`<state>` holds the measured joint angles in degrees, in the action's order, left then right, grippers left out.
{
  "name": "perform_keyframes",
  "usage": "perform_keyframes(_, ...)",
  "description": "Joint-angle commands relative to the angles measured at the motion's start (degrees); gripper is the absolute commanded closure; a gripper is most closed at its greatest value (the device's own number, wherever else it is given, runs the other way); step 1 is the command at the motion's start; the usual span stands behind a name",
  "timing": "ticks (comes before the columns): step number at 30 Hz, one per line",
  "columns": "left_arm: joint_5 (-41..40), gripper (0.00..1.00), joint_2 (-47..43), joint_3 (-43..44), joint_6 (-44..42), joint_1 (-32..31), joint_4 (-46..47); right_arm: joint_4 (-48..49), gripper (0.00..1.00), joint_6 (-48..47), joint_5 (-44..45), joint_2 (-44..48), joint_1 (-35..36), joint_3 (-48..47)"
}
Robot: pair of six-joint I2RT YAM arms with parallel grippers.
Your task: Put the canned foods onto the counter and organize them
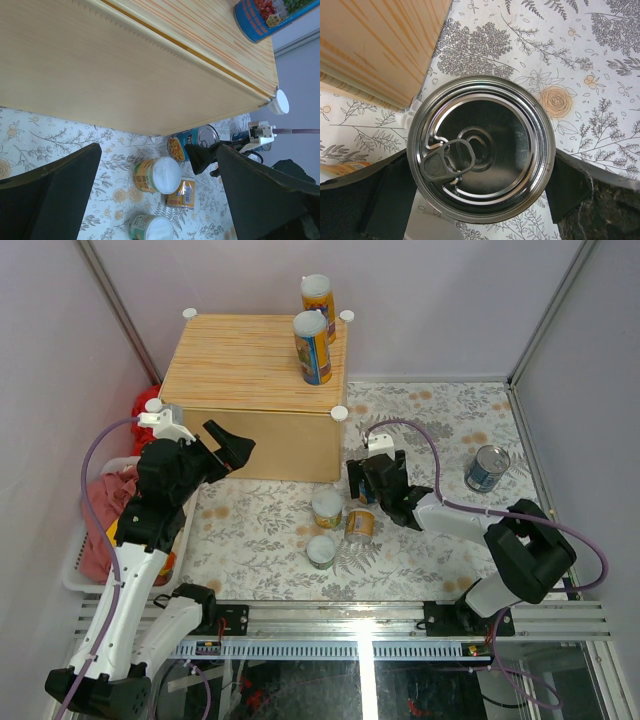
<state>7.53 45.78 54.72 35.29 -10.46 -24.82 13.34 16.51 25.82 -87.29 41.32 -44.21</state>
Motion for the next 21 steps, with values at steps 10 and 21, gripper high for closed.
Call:
perform_keyframes(10,0.26,0.00,-1.15,-0.01,-1.38,0.18,1.97,10.40,0.81,-3.39,-1.26,2.80,0.11,1.61)
perform_keyframes(21,-0.36,0.00,-2.59,0.22,-0.90,0.18,1.62,5.24,0.93,-5.45,-2.25,11.72,0.16,1.84)
